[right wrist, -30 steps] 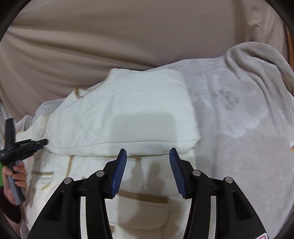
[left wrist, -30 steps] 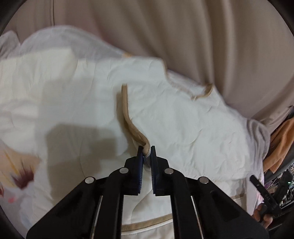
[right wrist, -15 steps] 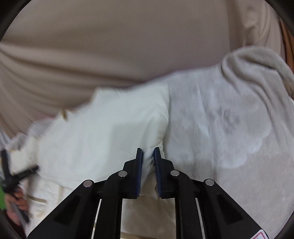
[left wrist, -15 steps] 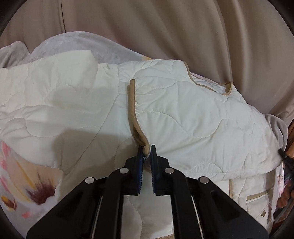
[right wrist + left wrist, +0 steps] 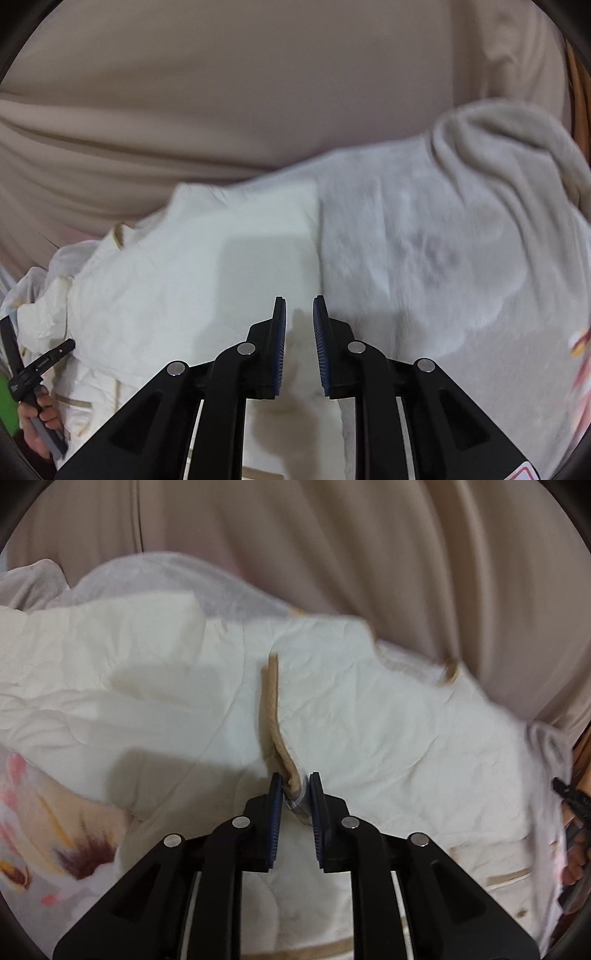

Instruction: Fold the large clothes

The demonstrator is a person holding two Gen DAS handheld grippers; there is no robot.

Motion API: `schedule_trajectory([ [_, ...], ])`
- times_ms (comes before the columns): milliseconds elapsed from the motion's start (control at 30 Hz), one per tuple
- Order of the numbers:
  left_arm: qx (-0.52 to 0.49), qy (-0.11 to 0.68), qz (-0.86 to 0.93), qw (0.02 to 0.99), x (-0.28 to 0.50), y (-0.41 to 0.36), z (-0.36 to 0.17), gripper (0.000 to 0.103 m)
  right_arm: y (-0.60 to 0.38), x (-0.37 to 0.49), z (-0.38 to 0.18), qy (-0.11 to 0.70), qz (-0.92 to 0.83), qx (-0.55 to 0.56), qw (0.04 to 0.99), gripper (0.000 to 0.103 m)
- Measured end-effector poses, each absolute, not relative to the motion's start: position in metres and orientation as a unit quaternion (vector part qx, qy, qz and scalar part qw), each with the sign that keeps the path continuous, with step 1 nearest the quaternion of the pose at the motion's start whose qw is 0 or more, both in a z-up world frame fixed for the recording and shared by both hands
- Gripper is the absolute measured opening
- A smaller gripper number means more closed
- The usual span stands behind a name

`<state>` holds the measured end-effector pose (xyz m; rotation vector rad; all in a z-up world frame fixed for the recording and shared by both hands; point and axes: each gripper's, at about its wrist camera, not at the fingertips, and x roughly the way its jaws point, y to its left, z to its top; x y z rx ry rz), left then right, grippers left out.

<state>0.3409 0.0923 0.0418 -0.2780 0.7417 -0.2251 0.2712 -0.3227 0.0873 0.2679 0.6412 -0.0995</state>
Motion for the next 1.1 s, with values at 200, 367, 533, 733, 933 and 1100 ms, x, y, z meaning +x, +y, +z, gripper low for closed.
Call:
schedule_trajectory([
  [200,-0.133,0.272,-0.109,0.947,0.341,0.084,0.103,0.039,-0.264,0.322,0.102,0.289,0.009,0.108,0.951,0.017],
  [367,-0.084,0.338,-0.104,0.932,0.393,0.045,0.064,0.039,-0.208,0.370,0.071,0.319,0.048,0.068,0.944,0.017],
  [533,-0.077,0.366,-0.086,0.924,0.418,0.053,0.018,0.040,-0.265,0.388,0.039,0.332,-0.042,0.072,0.940,0.007],
  [733,-0.063,0.361,-0.070,0.928,0.407,0.051,0.025,0.040,-0.354,0.356,0.030,0.347,-0.144,0.161,0.913,0.020],
  [933,-0.093,0.365,-0.151,0.914,0.337,0.062,0.042,0.043,-0.340,0.270,0.057,0.338,-0.041,0.135,0.930,0.021],
  [1100,-0.062,0.398,-0.141,0.905,0.333,0.042,0.018,0.043,-0.296,0.259,0.032,0.376,0.021,0.101,0.921,0.021],
])
